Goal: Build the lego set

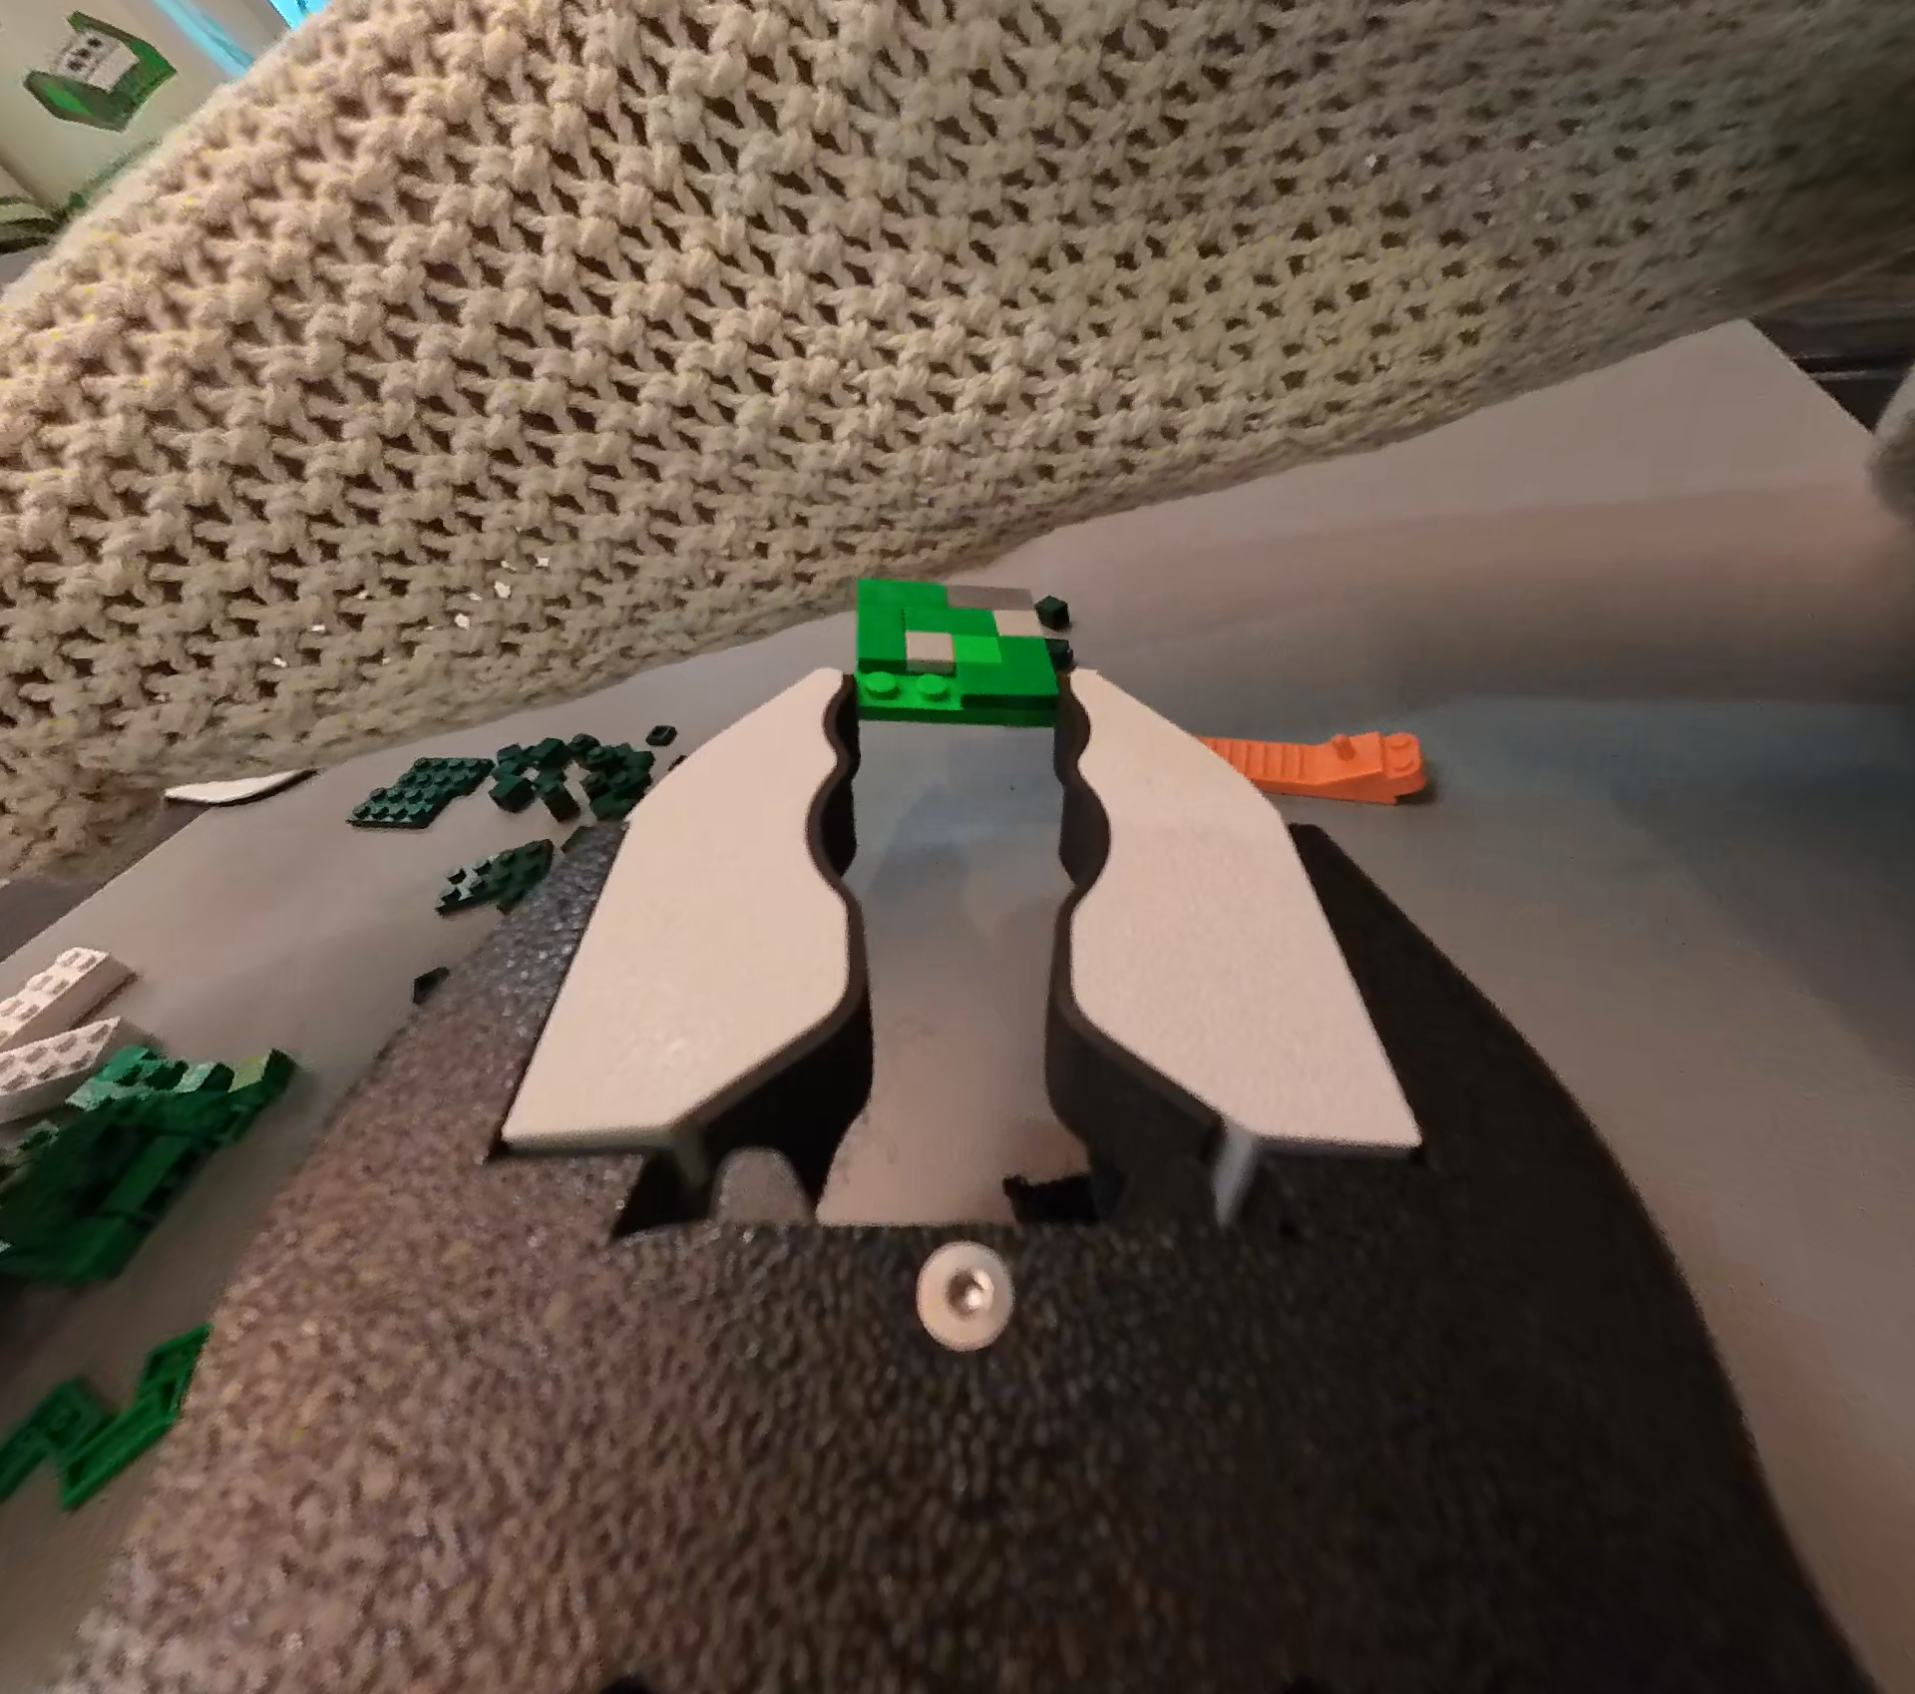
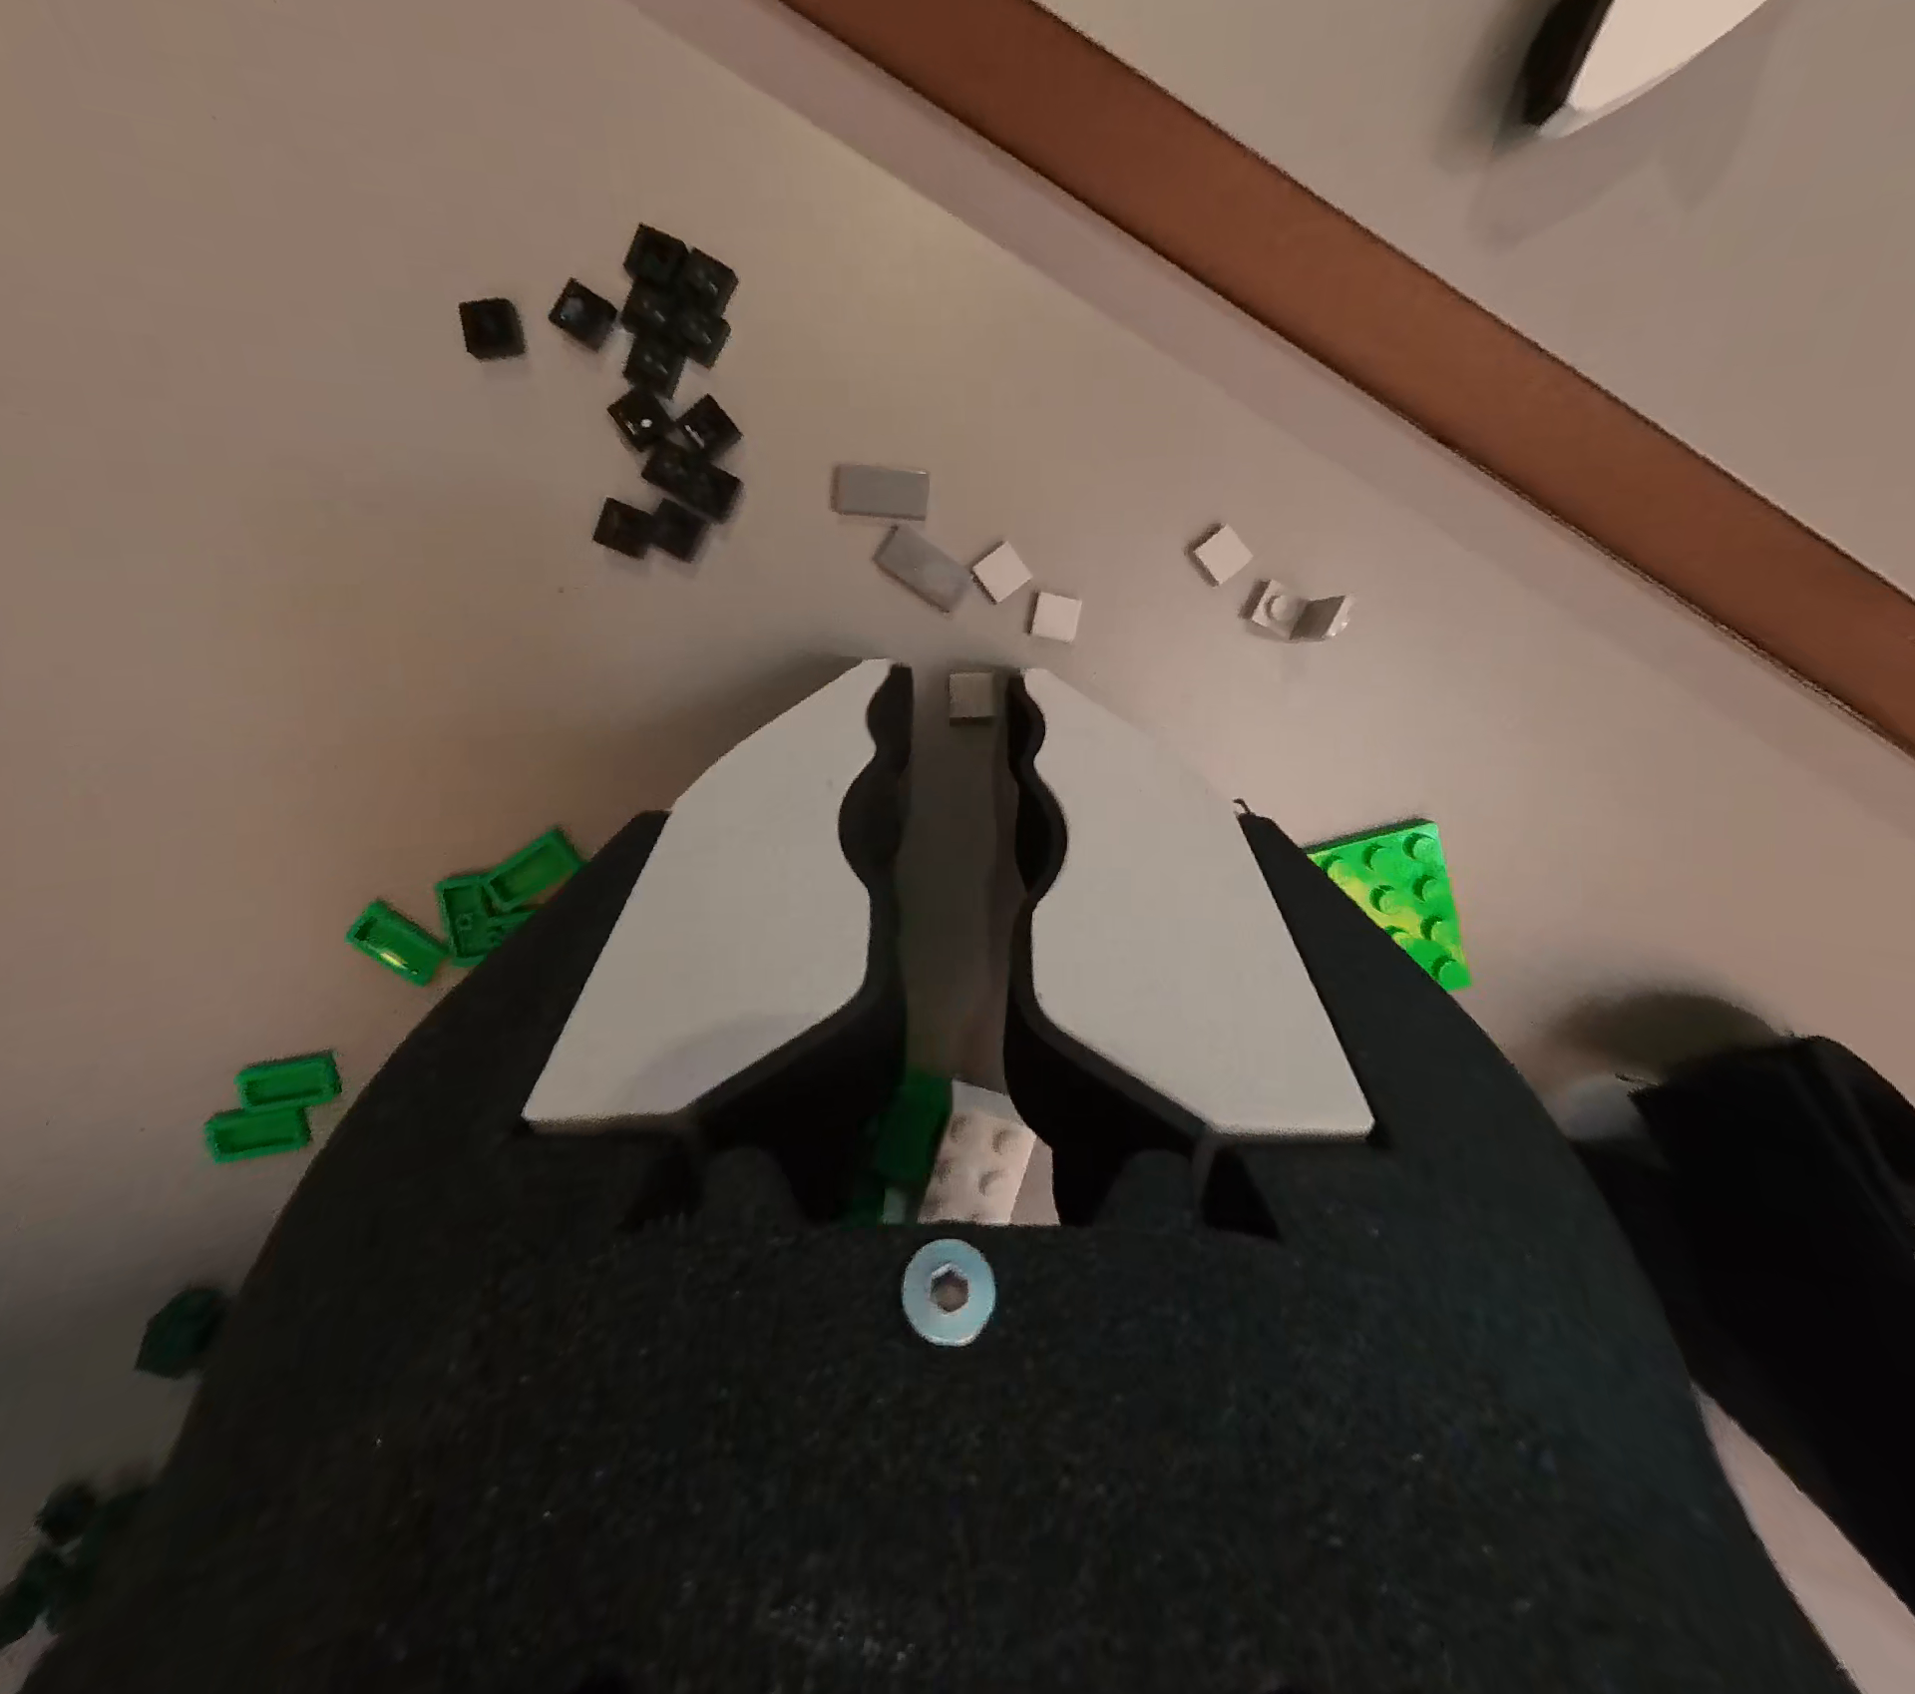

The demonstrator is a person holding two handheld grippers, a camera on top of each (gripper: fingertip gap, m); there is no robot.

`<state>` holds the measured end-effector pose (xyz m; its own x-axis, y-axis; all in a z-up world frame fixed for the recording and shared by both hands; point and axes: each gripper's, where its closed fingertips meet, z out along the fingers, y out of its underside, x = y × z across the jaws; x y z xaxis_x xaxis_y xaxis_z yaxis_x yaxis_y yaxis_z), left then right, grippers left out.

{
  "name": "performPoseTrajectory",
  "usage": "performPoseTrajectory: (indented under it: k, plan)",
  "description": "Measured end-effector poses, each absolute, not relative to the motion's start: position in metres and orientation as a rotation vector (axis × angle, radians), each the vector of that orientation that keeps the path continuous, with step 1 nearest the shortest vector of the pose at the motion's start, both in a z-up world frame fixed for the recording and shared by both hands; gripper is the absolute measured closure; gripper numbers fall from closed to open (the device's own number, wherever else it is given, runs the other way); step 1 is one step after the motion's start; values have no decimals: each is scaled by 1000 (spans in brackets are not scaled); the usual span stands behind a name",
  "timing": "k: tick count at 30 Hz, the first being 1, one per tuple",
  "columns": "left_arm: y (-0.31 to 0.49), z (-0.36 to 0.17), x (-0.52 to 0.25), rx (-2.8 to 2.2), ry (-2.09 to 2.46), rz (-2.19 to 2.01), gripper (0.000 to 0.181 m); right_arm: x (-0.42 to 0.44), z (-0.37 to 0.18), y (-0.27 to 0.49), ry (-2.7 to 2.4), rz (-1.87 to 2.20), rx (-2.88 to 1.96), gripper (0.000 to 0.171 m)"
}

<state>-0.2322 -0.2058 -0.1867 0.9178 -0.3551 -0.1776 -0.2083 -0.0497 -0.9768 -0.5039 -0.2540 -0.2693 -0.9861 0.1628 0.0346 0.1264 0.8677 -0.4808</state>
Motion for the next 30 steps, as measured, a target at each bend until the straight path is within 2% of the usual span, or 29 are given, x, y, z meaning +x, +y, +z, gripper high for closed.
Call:
performPoseTrajectory:
  k: [2,6,9,14,18,24,30]
  plan:
    - [-206,-187,-232,-1635,441,-127,146,-505,-269,-254,-2966,764,-242,163]
    - [-206,-187,-232,-1632,443,-126,146,-502,-267,-249,-2966,775,-297,164]
    - [-207,-185,-233,-1624,434,-134,146,-481,-242,-243,-2886,863,-295,164]
    - [-207,-186,-232,-1629,431,-157,146,-405,-177,-216,-2672,1005,-428,164]
    - [-208,-193,-229,-1691,430,-210,146,-322,-146,-200,-2522,1111,-577,164]
    - [-208,-205,-224,-1786,461,-271,146,-233,-163,-219,-2488,1129,-640,164]
    - [-212,-206,-218,-1803,460,-370,146,-218,-190,-227,-2526,1014,-613,164]
